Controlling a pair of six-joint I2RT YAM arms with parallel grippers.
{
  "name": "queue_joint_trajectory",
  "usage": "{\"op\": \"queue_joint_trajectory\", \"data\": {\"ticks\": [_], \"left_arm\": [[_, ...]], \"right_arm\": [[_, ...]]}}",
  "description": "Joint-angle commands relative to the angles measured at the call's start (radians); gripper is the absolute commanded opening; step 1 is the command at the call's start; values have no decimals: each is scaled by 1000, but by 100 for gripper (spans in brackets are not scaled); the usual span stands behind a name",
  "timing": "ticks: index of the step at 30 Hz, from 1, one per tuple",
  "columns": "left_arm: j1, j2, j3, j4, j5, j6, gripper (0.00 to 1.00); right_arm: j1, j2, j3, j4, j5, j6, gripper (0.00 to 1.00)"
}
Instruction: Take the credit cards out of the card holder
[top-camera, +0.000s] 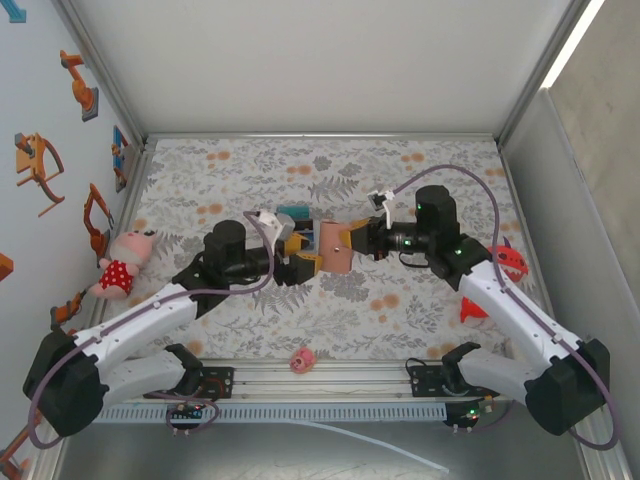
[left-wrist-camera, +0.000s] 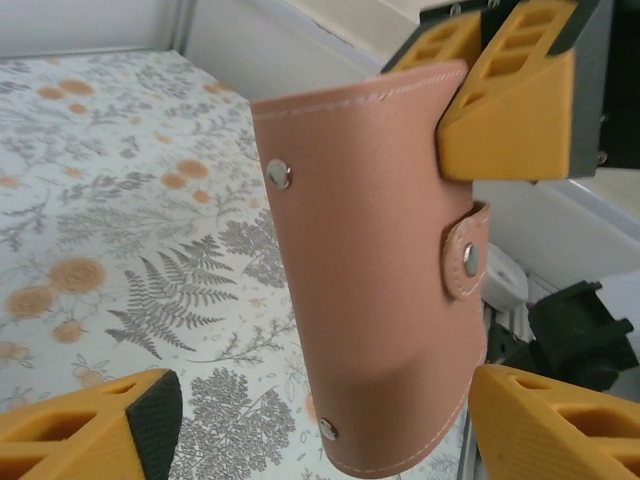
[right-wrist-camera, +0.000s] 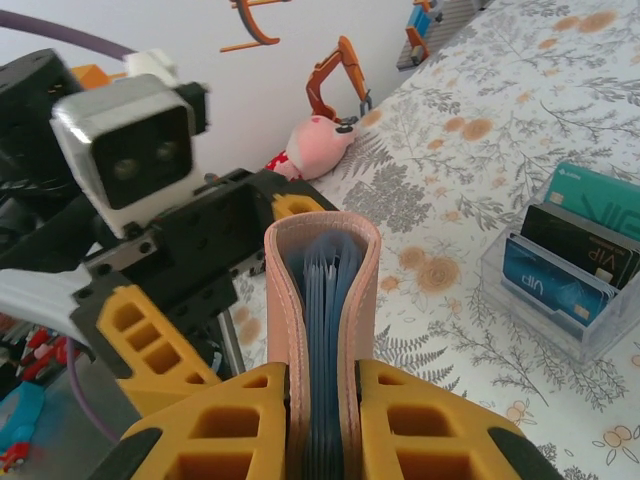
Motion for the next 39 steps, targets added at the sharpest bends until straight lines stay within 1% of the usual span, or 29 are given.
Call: {"op": "queue_joint_trajectory", "data": {"ticks": [1, 2, 3, 7, 9, 10, 12, 14, 17, 22, 23, 24, 25, 28, 35, 39], "left_arm": [[6, 28, 33, 42, 98, 4, 73], [5, 37, 39, 46, 111, 2, 72], [5, 47, 45, 47, 125, 4, 69], [4, 81, 71, 51, 173, 10, 66], [5, 99, 79, 62, 196, 6, 63], [4, 108, 82, 70, 204, 3, 60], [5, 125, 85, 83, 212, -4, 52], [4, 142, 90, 94, 219, -13, 46], [4, 159, 93, 108, 239, -28, 42], [4, 172, 90, 110, 246, -37, 39], [4, 171, 87, 108, 246, -39, 41], [4, 170, 85, 104, 246, -40, 47], [5, 166, 84, 101, 245, -41, 51], [5, 152, 78, 83, 251, -32, 51], [5, 120, 45, 85, 254, -27, 43], [6, 129, 48, 113, 253, -39, 33]], "right_arm": [[-2, -1, 56, -30, -50, -52, 0], [-2, 3, 60, -30, -52, -55, 0], [-2, 7, 63, -32, -56, -58, 0], [-2, 22, 76, -30, -69, -64, 0], [-2, 27, 81, -26, -74, -69, 0], [-2, 30, 82, -25, -79, -74, 0], [-2, 31, 84, -25, -80, -82, 0], [-2, 33, 87, -28, -78, -88, 0], [-2, 31, 85, -26, -71, -95, 0], [-2, 19, 67, 2, -55, -99, 0], [-2, 16, 63, 14, -57, -96, 0], [-2, 14, 60, 22, -57, -95, 0], [-2, 12, 57, 29, -58, -95, 0], [-2, 8, 53, 35, -53, -98, 0], [-2, 14, 52, 41, -67, -95, 0], [-2, 19, 40, 79, -90, -65, 0]]}}
